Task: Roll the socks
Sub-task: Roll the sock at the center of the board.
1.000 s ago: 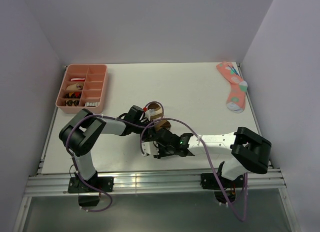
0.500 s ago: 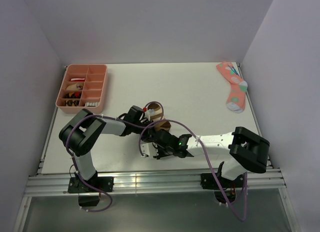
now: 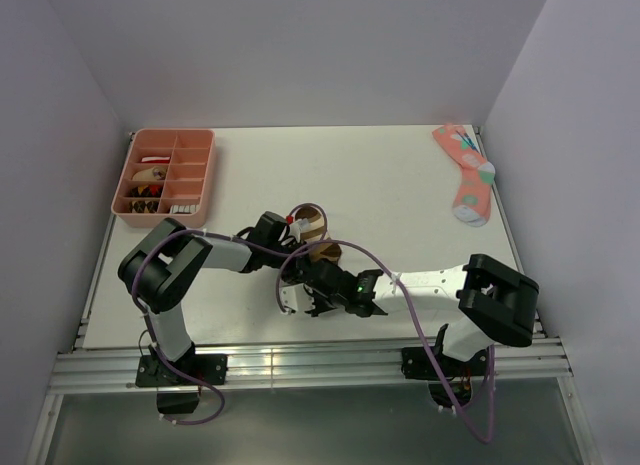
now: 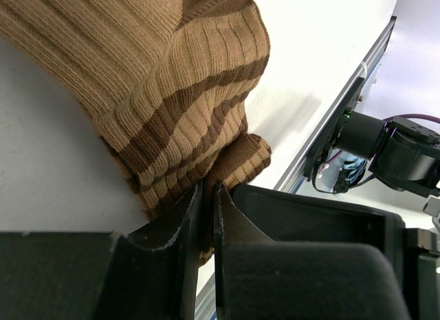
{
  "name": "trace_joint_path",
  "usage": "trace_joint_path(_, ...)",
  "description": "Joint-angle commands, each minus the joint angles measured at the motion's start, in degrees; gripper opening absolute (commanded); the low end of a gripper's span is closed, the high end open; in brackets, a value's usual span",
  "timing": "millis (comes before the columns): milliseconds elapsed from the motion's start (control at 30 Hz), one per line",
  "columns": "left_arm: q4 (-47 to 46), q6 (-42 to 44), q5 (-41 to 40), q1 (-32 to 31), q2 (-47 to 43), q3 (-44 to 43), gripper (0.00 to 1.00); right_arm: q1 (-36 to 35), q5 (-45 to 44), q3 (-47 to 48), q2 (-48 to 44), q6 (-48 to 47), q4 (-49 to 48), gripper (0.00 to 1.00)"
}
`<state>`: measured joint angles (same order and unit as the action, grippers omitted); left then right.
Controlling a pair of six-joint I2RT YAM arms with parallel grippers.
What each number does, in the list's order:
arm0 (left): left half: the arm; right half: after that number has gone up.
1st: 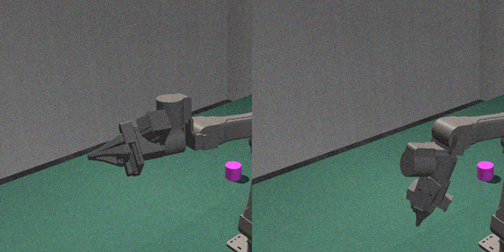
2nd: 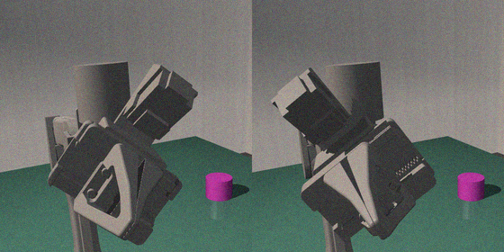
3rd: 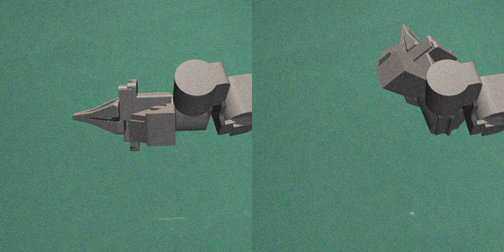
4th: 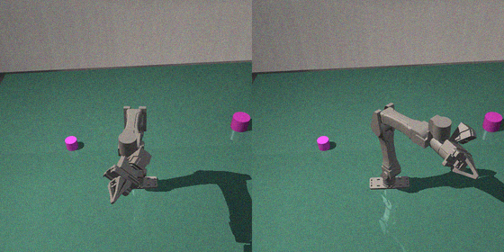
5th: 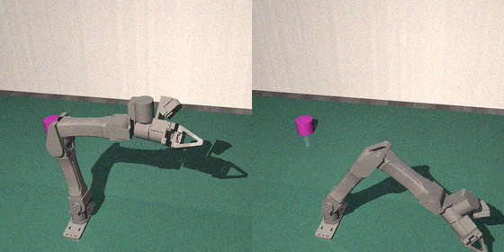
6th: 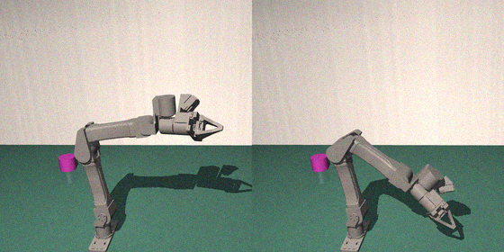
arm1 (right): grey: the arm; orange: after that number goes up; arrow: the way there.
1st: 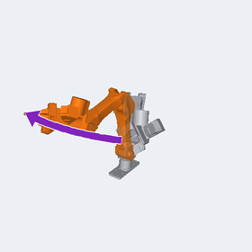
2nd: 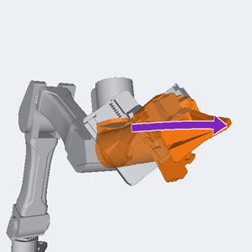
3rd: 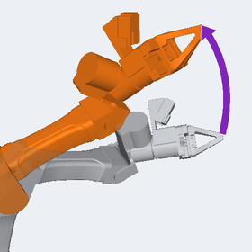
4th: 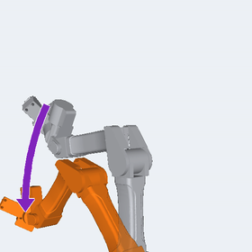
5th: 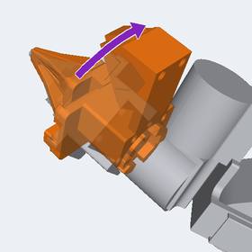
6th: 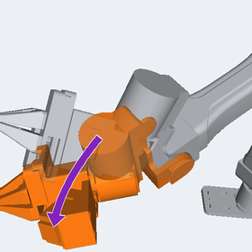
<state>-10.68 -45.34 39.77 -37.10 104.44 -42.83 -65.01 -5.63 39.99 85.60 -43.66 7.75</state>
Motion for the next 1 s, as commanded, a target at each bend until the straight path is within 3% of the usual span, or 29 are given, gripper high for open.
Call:
trace_joint_path(0,15.2,4.8,-8.8,-0.7,4.8,4.2,0.0,-0.1,-3.4,-0.6,-0.2,-2.1,-7.5,0.35)
trace_joint_path(367,15.5,4.9,-8.9,-0.7,4.9,4.0,0.0,-0.4,-3.5,-2.3,0.0,-2.7,-7.4,0.45)
trace_joint_path(733,15.5,5.1,-8.8,-0.7,5.2,3.6,0.0,-0.5,-2.5,-2.9,1.3,-2.6,-6.4,0.46)
trace_joint_path(967,13.8,3.9,-8.0,-0.7,4.1,5.0,0.04,0.0,1.5,-0.4,2.2,1.5,-2.8,0.34)
